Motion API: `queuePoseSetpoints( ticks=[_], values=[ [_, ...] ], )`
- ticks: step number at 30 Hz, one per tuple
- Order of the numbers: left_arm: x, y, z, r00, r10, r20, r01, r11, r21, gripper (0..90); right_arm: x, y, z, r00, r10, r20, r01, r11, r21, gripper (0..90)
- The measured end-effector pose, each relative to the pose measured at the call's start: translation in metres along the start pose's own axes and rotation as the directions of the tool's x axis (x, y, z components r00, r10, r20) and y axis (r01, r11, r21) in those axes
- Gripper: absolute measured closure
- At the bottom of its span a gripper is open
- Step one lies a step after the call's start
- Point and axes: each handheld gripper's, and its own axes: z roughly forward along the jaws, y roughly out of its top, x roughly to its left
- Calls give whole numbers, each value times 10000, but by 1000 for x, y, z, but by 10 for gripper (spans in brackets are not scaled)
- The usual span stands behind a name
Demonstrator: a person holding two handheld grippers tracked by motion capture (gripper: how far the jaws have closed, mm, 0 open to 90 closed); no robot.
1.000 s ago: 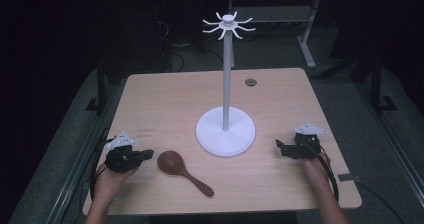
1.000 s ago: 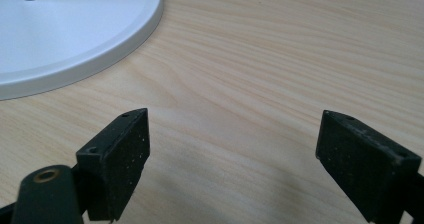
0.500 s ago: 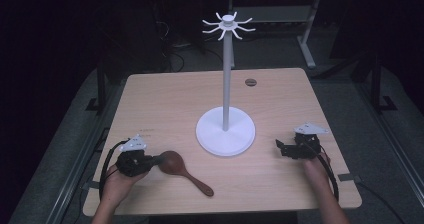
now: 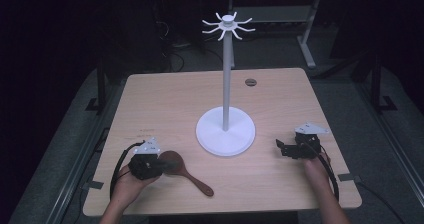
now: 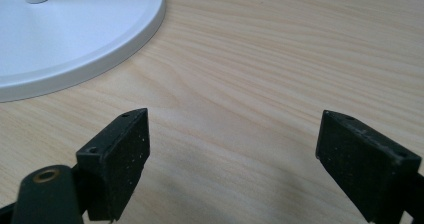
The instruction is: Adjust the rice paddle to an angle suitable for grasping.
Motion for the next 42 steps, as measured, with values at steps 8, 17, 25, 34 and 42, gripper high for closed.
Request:
queuePoseSetpoints(
  ticks=[8,17,25,34,42],
  values=[
    [-13,5,17,9974,465,543,-481,9984,295,897,-1,0,0,10000,15,33,-15,10000,-47,135],
    [-26,7,33,9904,848,1091,-932,9929,742,897,-1,0,0,10000,46,49,-46,10000,-63,134],
    [-29,5,42,9875,946,1260,-1071,9896,964,897,-1,0,0,10000,62,41,-62,10000,-70,134],
    [-29,10,51,9881,1040,1131,-1157,9880,1025,897,-1,0,0,10000,45,39,-45,10000,-67,134],
    [-26,15,57,9919,995,785,-1063,9905,875,897,-1,0,0,10000,49,47,-48,10000,-65,134]
  ],
)
